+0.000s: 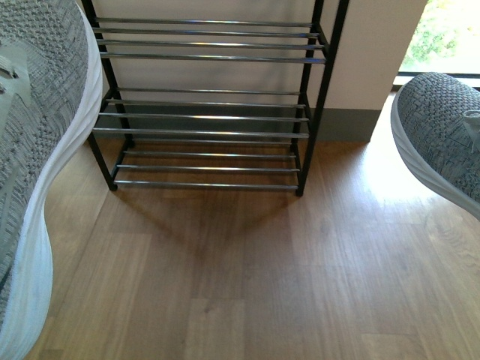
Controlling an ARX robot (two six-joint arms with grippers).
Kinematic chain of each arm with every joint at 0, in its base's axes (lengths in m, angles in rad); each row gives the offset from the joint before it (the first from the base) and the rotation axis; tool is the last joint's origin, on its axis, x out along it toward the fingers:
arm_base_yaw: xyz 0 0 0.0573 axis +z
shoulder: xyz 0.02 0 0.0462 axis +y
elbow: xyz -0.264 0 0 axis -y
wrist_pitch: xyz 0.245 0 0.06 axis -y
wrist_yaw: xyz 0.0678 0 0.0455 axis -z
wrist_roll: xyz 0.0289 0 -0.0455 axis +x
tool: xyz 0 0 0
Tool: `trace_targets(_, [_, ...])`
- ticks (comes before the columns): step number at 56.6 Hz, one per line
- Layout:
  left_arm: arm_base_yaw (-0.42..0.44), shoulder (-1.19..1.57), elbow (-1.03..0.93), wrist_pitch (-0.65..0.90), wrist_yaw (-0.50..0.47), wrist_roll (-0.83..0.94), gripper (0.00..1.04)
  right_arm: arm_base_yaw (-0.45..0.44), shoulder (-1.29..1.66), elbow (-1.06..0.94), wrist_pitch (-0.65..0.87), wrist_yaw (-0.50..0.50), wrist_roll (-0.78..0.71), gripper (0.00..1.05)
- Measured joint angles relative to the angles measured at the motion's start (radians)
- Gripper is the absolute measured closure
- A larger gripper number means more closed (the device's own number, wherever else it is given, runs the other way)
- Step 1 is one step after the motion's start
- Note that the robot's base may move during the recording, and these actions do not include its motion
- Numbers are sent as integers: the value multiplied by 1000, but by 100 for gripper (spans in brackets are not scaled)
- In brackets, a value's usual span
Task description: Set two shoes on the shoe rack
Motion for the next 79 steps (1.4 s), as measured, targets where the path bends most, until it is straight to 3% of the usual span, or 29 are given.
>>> trace_targets(79, [4,0,0,0,-4,0,103,2,0,0,0,-3,0,104])
